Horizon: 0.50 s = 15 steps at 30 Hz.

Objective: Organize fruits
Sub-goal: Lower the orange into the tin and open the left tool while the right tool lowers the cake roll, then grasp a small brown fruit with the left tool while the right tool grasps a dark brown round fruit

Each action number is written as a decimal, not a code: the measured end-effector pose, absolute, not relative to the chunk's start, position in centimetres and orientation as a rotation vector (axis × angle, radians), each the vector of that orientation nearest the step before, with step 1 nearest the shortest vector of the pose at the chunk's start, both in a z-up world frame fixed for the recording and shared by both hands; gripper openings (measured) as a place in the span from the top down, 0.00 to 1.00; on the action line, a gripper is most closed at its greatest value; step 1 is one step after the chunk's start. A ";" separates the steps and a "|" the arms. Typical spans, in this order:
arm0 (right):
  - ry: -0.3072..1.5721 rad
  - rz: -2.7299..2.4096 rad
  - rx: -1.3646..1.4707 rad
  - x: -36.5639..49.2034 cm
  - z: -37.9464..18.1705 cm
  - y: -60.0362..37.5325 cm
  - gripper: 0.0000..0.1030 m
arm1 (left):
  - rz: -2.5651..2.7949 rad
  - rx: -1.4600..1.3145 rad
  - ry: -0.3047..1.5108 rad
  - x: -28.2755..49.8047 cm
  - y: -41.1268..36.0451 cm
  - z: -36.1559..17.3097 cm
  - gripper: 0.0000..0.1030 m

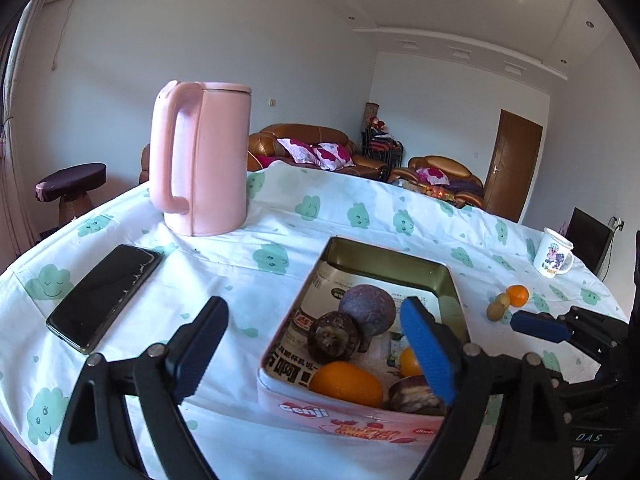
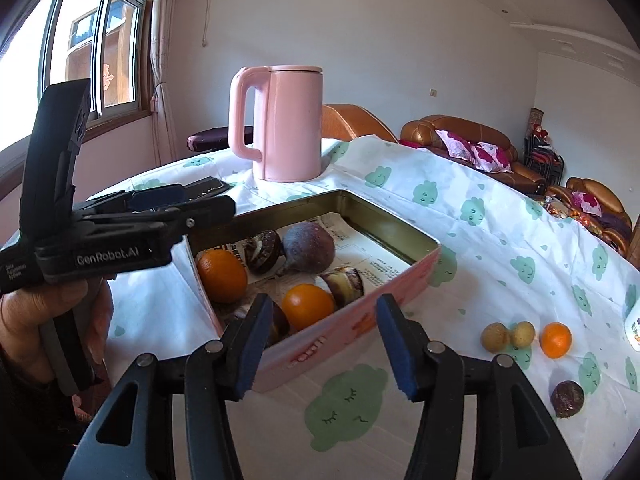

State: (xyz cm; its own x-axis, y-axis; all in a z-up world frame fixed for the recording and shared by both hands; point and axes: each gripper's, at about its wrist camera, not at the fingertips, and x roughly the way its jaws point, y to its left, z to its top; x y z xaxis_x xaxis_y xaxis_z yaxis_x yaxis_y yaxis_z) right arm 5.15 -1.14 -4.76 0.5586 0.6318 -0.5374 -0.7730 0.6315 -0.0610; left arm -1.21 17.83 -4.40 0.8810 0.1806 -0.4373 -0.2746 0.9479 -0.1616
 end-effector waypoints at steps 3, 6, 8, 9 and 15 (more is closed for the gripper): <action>0.506 0.755 -0.295 6.5 -4.6 -4.7 0.46 | 0.215 -0.209 0.418 -0.9 16.5 -3.9 0.13; 0.528 0.627 -0.265 8.8 -4.6 -8.7 0.45 | 0.162 -0.177 0.423 0.2 14.0 -3.7 0.13; 0.558 0.543 -0.218 10.7 -4.6 -11.4 0.45 | 0.120 -0.156 0.430 1.0 12.1 -3.5 0.12; 0.576 0.506 -0.197 11.5 -4.7 -12.6 0.45 | 0.099 -0.147 0.434 1.4 11.2 -3.5 0.11; 0.681 0.434 -0.151 15.5 -6.0 -15.5 0.46 | -0.007 -0.076 0.469 4.1 5.9 -3.2 0.09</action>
State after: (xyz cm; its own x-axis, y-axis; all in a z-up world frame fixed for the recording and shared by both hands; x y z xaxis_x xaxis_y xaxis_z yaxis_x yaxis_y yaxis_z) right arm 15.50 -15.54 -6.01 0.6917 0.3380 -0.6382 -0.4352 0.9003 0.0051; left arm 4.14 5.89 -3.24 0.8922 -0.0245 -0.4509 -0.0105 0.9971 -0.0749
